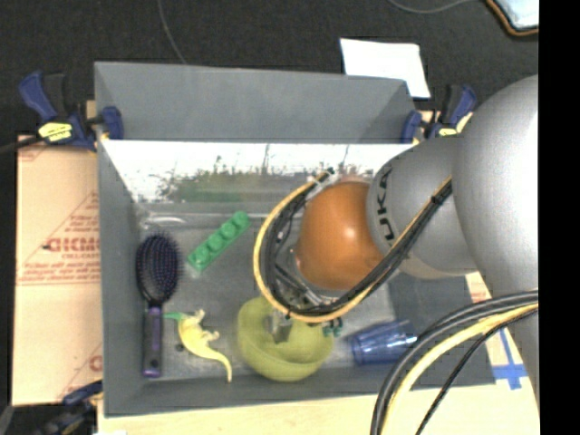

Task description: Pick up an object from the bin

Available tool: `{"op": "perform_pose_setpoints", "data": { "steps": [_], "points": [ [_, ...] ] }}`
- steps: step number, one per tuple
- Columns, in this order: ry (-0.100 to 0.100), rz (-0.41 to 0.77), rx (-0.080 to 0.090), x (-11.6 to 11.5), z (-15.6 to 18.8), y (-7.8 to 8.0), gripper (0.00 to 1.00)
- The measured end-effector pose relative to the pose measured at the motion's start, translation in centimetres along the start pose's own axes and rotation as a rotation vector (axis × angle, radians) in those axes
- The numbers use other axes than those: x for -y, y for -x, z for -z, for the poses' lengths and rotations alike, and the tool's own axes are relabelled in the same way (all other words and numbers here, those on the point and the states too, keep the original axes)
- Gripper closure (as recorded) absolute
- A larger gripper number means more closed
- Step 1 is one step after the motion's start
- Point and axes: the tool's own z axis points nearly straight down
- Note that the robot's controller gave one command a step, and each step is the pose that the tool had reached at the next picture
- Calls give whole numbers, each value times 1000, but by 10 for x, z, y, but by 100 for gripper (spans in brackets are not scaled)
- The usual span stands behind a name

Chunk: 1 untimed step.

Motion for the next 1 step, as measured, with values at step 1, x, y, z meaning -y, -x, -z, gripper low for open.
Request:
{"op": "perform_pose_setpoints", "data": {
  "steps": [1],
  "points": [
    [0,0,0,0,0,0,100]
  ]
}}
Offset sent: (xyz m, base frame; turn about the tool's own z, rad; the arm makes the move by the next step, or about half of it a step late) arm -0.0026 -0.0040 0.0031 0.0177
